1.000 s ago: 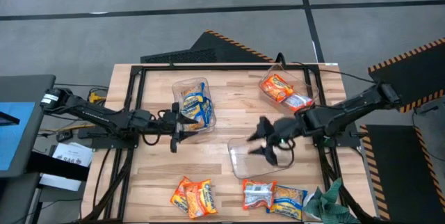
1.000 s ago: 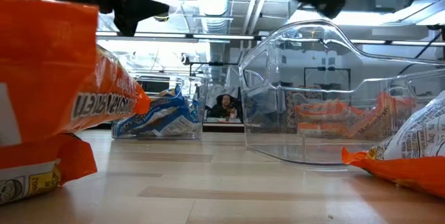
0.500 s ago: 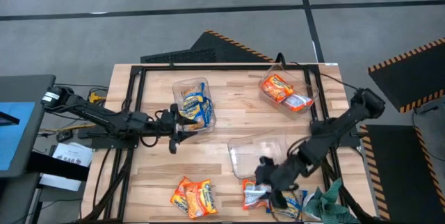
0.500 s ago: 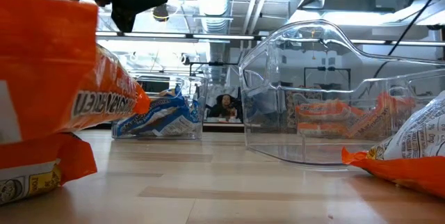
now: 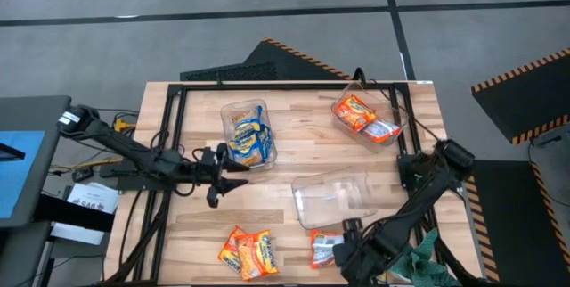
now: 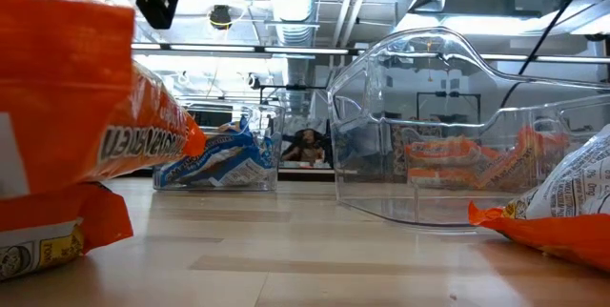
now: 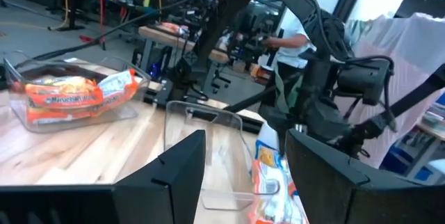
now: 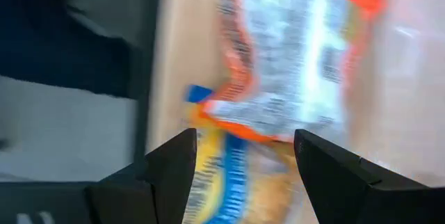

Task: Sort Maruchan noodles
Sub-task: Put the orange noodle pack into the bottom transparent bin

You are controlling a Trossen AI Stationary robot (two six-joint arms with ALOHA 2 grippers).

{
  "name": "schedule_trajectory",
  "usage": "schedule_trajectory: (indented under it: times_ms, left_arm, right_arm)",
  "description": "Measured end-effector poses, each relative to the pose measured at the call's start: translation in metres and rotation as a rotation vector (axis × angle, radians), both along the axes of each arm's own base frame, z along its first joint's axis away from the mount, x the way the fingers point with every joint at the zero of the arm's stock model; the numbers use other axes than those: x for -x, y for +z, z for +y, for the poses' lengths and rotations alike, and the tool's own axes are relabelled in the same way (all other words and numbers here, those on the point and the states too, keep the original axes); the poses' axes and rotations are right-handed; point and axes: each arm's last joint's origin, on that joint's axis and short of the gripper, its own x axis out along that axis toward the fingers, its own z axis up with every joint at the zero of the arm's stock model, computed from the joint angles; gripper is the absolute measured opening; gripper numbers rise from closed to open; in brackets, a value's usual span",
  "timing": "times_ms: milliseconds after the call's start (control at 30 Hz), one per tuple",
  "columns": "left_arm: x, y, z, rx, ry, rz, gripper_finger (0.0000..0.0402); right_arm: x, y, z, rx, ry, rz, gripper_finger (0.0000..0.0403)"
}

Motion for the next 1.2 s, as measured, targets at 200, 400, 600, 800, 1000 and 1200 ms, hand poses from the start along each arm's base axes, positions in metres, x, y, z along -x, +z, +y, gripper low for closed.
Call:
schedule_trajectory:
  times_ms: [200, 400, 600, 800, 1000, 1200]
  left_arm:
    - [0.003, -0.002, -0.009, -0.001, 0.006, 0.012, 0.0187]
    - [0.003, -0.003, -0.011, -0.009, 0.019, 0.02, 0.0187]
    - [0.003, -0.003, -0.011, -0.013, 0.02, 0.022, 0.0187]
    - [0.003, -0.003, -0.011, -0.015, 0.02, 0.024, 0.0187]
    - [0.003, -0.004, -0.012, -0.017, 0.02, 0.028, 0.0187]
    - [0.003, -0.004, -0.012, -0.019, 0.02, 0.028, 0.0187]
  right_arm:
    - [-0.012, 0.0, 0.01, 0.104, 0.023, 0.034, 0.0265]
    - [-0.017, 0.002, 0.014, 0.121, 0.021, -0.018, 0.0265]
    - [-0.018, 0.002, 0.013, 0.155, 0.002, -0.06, 0.0265]
    - [-0.02, 0.002, 0.014, 0.152, -0.004, -0.088, 0.0265]
    - [-0.026, -0.017, 0.019, 0.183, -0.003, -0.065, 0.0265]
    - [-0.027, -0.029, 0.02, 0.212, 0.001, -0.038, 0.0265]
